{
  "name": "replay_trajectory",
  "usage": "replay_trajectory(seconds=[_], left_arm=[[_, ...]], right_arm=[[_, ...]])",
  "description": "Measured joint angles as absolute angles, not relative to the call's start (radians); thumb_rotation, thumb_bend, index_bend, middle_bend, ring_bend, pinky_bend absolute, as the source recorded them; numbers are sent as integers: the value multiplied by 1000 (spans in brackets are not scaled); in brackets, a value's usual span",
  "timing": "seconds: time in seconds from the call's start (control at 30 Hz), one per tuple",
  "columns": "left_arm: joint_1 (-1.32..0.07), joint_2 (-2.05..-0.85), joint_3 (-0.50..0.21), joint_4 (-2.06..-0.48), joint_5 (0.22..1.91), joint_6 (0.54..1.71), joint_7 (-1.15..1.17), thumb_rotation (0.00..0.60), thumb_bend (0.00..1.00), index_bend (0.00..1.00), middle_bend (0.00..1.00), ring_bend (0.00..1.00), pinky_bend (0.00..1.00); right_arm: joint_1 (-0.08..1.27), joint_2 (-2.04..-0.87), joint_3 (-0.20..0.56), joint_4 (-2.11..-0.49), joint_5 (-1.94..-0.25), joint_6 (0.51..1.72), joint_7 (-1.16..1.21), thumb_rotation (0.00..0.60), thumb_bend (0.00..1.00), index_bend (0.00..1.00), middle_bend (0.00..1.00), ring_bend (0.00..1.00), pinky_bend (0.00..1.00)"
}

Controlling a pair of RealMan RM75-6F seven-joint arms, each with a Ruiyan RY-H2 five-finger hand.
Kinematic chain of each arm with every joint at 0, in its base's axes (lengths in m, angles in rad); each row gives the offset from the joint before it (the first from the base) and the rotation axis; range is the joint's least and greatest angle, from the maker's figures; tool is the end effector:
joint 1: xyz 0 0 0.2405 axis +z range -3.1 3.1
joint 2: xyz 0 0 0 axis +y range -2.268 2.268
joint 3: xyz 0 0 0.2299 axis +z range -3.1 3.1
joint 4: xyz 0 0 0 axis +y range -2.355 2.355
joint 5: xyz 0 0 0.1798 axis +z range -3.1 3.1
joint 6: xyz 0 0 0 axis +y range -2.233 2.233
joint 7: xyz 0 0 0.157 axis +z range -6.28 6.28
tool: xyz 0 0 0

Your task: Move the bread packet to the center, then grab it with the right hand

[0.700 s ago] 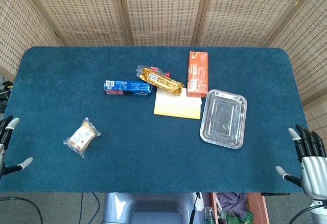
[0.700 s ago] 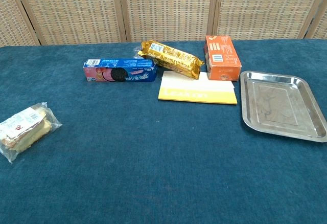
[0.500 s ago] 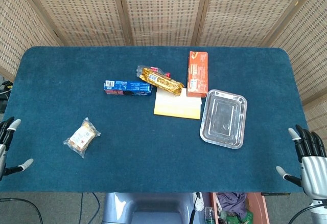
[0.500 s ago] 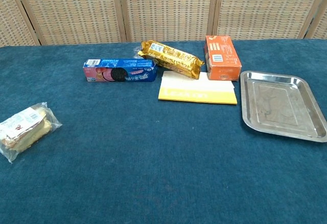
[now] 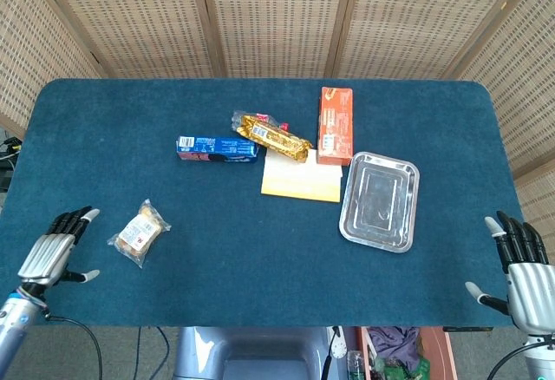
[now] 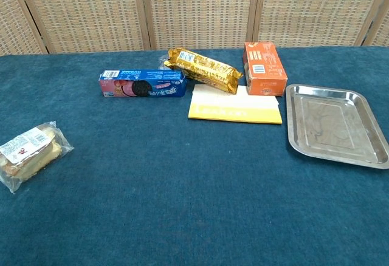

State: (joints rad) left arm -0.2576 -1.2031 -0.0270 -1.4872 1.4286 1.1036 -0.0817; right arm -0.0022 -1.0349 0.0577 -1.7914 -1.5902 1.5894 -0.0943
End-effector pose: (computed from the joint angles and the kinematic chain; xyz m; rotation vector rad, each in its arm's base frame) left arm -0.2920 0.2273 0.1100 -1.6038 -1.1566 -0.7443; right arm -0.2452 -0.1661 0.1968 1.3514 -0.8358 0.9615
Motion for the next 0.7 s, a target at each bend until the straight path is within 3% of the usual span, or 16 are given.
replay_trajectory(seconds=[0.2, 0.37, 0.47, 0.6, 0.7], left_arm=[[-340, -1343, -44, -1328, 1424, 1042, -112, 600, 0, 0, 0, 0, 72], [-389, -1393, -54, -1287, 1403, 981, -93, 600, 0, 0, 27, 4, 216], [-407, -1410, -51, -1274, 1397, 948, -94, 600, 0, 27, 149, 84, 309], [-418, -1433, -53, -1260, 1379, 941, -87, 600, 0, 374, 435, 306, 486], [-418, -1435, -57, -1266, 1372, 952, -87, 600, 0, 508, 522, 377, 539]], right_arm=[[2, -1033, 62, -1794, -1574, 1582, -89, 600, 0, 0, 0, 0, 0], [2, -1033, 63, -1793, -1569, 1581, -91, 600, 0, 0, 0, 0, 0], [3, -1035, 62, -1794, -1567, 1578, -93, 600, 0, 0, 0, 0, 0], [5, -1036, 62, -1794, -1566, 1575, -95, 600, 0, 0, 0, 0, 0], [4, -1035, 62, -1795, -1566, 1577, -93, 600, 0, 0, 0, 0, 0]])
